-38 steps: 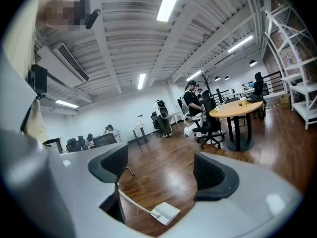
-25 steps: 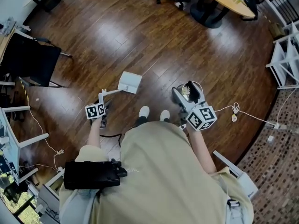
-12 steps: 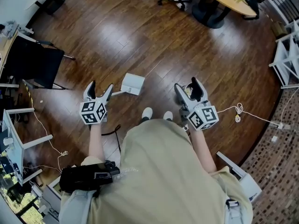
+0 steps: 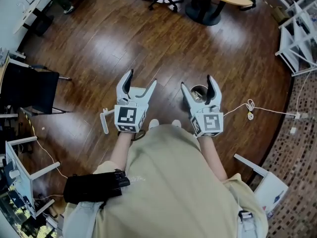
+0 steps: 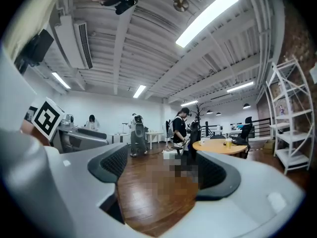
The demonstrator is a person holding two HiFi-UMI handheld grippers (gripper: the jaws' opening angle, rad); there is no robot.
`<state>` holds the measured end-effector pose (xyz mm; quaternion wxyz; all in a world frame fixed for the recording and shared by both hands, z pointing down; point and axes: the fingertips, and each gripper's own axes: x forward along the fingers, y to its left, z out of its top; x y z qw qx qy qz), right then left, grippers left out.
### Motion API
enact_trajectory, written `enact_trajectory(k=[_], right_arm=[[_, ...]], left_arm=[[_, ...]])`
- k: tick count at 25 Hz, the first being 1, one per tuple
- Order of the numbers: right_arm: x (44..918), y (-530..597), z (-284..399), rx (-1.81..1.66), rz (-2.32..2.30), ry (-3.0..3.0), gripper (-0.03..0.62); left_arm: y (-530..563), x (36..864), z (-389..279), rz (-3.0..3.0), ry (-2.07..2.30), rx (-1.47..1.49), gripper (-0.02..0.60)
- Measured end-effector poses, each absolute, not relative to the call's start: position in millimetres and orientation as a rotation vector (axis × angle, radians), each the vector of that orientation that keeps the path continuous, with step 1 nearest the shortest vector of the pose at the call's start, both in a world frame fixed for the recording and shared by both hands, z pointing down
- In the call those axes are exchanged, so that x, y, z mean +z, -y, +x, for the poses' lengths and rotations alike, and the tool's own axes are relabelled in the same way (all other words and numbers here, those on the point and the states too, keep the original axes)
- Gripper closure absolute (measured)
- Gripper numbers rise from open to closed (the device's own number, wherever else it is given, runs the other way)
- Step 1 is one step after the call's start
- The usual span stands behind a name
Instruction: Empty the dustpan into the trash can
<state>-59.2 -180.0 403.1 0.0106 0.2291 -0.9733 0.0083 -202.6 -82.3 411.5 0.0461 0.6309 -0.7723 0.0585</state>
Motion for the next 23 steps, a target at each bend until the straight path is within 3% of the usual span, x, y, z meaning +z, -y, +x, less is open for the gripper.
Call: enact_trajectory(k=[6, 23], right_arm=[[409.6, 186.0, -37.5, 0.100, 0.796, 3.017, 0.154], [404.3, 197.9, -17.3, 0.095, 0.878, 2.987, 0.151]], left_arm=[[105.1, 403.6, -188.5, 1.964, 2.369, 0.126, 0.238], [125.7, 403.6, -170.7, 2.051, 2.257, 0.103, 0.250]])
